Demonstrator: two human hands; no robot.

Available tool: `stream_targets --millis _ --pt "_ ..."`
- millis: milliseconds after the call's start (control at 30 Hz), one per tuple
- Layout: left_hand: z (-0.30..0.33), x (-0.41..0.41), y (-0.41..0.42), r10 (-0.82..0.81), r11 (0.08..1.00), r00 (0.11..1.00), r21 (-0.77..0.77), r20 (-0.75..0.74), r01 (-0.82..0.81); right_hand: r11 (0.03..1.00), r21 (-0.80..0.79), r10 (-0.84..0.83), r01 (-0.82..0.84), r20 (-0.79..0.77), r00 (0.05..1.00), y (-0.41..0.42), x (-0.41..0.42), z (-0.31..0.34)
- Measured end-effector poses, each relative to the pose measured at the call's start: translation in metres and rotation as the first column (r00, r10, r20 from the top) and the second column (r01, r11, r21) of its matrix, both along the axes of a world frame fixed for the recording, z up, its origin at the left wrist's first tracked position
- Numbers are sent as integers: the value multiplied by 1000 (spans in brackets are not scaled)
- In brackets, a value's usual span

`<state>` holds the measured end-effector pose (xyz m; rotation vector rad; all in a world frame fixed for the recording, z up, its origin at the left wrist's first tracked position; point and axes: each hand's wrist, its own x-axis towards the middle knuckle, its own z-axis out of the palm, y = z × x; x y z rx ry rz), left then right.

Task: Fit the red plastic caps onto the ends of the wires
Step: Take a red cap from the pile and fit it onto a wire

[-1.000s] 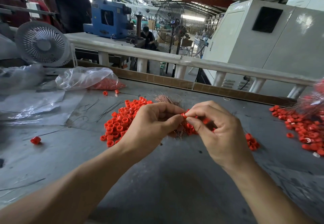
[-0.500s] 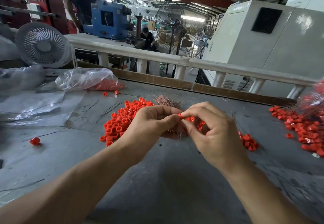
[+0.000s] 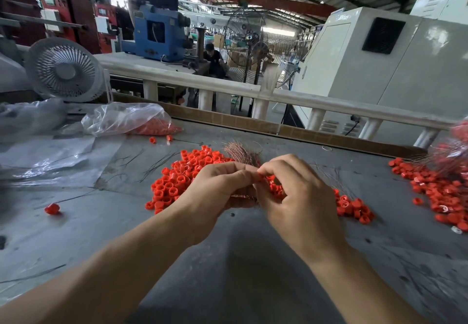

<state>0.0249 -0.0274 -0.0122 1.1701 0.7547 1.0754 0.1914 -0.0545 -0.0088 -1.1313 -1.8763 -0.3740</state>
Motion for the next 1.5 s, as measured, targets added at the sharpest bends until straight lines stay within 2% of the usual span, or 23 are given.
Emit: stream_targets --millis 133,367,567,733,1233,1500 --pt "0 0 0 -3 1000 999 5 -35 3 1000 -24 5 -5 -9 1000 0 2 0" --pt "2 1 -2 6 1000 999 -24 -41 -7 1000 28 -6 4 86 996 -1 0 1" --pt "5 1 -2 15 1000 1000 -10 -21 -15 999 37 -24 24 4 1000 0 -1 -1" --pt "4 0 -2 33 997 998 78 -55 -29 1000 1 -3 3 -39 999 6 2 0" --pt "3 -2 0 16 985 1000 173 -27 -11 999 21 35 -36 27 999 -1 1 7" --pt "8 -2 -3 1 980 1000 198 19 -5 994 85 74 -70 -36 997 -6 2 8"
